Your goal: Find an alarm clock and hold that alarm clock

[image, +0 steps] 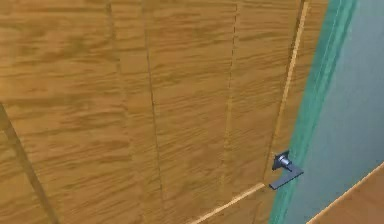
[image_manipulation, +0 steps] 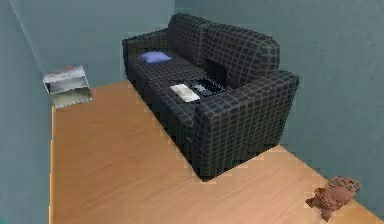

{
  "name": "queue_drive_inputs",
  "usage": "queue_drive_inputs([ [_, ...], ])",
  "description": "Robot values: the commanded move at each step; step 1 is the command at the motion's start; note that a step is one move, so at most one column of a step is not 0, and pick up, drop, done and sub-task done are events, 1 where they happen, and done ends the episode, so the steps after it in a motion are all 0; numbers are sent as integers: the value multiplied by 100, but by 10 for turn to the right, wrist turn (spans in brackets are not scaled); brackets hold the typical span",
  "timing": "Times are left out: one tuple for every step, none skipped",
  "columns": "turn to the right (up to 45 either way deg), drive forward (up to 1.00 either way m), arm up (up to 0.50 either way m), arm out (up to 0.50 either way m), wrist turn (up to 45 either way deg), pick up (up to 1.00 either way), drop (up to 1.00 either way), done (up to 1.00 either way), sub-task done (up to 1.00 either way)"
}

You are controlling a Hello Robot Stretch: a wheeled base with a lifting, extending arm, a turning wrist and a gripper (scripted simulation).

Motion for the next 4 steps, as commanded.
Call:
queue_drive_inputs([
  [450, 0, 0, 0, 0, 0, 0, 0, 0],
  [450, 0, 0, 0, 0, 0, 0, 0, 0],
  [450, 0, 0, 0, 0, 0, 0, 0, 0],
  [150, 0, 0, 0, 0, 0, 0, 0, 0],
])
